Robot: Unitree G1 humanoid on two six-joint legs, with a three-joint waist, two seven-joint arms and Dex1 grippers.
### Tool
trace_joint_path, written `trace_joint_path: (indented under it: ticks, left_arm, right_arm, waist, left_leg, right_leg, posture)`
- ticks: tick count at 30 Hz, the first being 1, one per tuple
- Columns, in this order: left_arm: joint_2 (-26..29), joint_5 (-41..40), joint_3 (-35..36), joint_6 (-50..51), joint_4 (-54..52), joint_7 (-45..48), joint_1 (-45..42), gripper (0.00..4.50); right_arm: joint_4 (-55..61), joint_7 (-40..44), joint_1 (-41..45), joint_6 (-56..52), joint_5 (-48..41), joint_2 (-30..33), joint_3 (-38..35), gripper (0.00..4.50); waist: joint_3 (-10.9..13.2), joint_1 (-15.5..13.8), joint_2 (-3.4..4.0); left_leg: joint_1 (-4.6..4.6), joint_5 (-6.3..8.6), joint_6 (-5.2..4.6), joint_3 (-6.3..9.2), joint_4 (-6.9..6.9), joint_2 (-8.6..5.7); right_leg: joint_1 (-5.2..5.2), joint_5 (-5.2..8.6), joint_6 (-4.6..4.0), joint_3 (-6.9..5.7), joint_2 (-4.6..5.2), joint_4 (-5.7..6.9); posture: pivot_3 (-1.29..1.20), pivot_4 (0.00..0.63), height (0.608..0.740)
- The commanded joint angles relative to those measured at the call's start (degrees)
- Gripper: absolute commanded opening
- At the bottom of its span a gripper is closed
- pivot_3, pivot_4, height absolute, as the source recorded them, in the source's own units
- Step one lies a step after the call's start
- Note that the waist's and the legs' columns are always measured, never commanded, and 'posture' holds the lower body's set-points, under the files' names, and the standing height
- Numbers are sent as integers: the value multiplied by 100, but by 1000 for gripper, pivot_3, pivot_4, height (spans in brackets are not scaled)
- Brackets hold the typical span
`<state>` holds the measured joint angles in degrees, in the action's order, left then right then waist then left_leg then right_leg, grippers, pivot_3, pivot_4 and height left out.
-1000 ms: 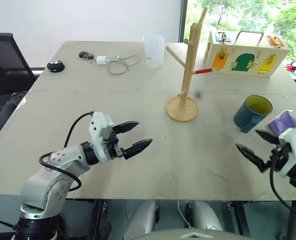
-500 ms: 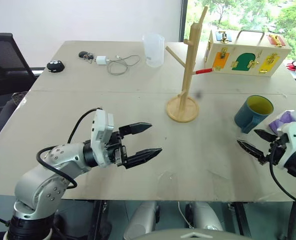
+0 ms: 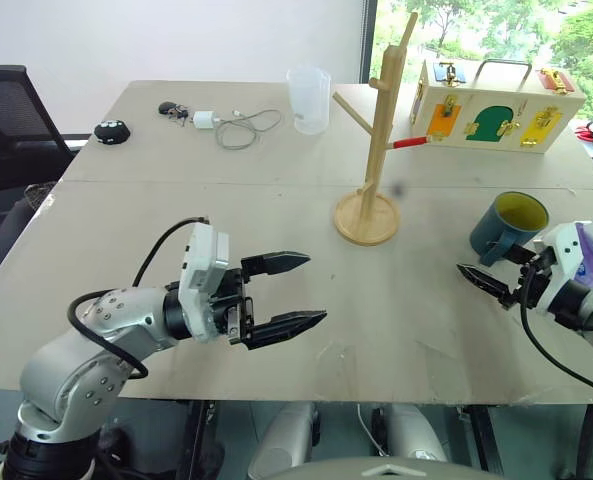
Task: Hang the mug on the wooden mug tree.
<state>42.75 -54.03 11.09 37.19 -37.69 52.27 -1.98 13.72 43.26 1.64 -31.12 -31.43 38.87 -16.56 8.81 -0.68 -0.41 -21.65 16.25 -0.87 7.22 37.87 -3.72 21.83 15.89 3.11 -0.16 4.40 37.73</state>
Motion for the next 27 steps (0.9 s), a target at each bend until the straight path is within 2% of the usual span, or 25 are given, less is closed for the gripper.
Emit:
trace_joint_path:
  ticks: [1,10,11,13,15,18,19,27]
  left_arm:
    - [72,-38,100,-106,-133,31,23,4500]
    - [51,93,91,-207,-53,-5,14,4500]
    - [50,106,95,-217,-40,-9,11,4500]
    - [54,128,97,-235,-23,-14,3,4500]
    - [60,154,105,-255,-7,-20,2,4500]
    - [71,184,135,-274,19,-15,-5,4500]
    - [76,199,152,-281,32,-10,-9,4500]
    - [61,240,177,-318,97,-60,-64,4500]
  right_arm:
    - [104,6,54,37,-51,1,-50,4420]
    - [-317,109,109,305,63,-63,-29,4420]
    - [-381,118,133,340,74,-71,-25,3909]
    - [-502,144,173,417,112,-93,-6,3187]
    - [-625,137,213,484,136,-144,-9,2179]
    - [-701,129,233,543,193,-179,6,430]
    - [-702,133,227,559,213,-190,18,61]
    - [-551,105,354,667,254,-186,5,61]
  waist:
    - [0,-2,0]
    - [0,1,1]
    - [1,2,1]
    - [1,1,2]
    - [1,2,2]
    - [1,2,2]
    - [2,2,3]
    - [3,6,4]
  left_leg:
    - [0,0,0,0,0,0]
    - [0,0,0,0,0,0]
    - [0,0,0,0,0,0]
    - [0,0,0,-1,0,0]
    - [0,0,0,-1,0,0]
    - [0,0,0,0,0,0]
    - [0,0,0,0,0,0]
    - [1,0,0,-1,0,1]
  right_leg:
    - [0,0,0,0,0,-1]
    - [0,0,0,0,0,0]
    - [0,0,0,0,0,0]
    - [0,0,0,0,0,0]
    - [0,0,0,0,0,0]
    - [0,0,0,0,-1,0]
    - [0,0,0,0,-1,0]
    - [1,0,0,1,-1,1]
  posture:
    - [0,150,740]
    - [0,150,740]
    - [0,150,740]
    - [0,150,740]
    - [0,150,740]
    - [0,150,740]
    - [0,150,740]
    - [0,150,740]
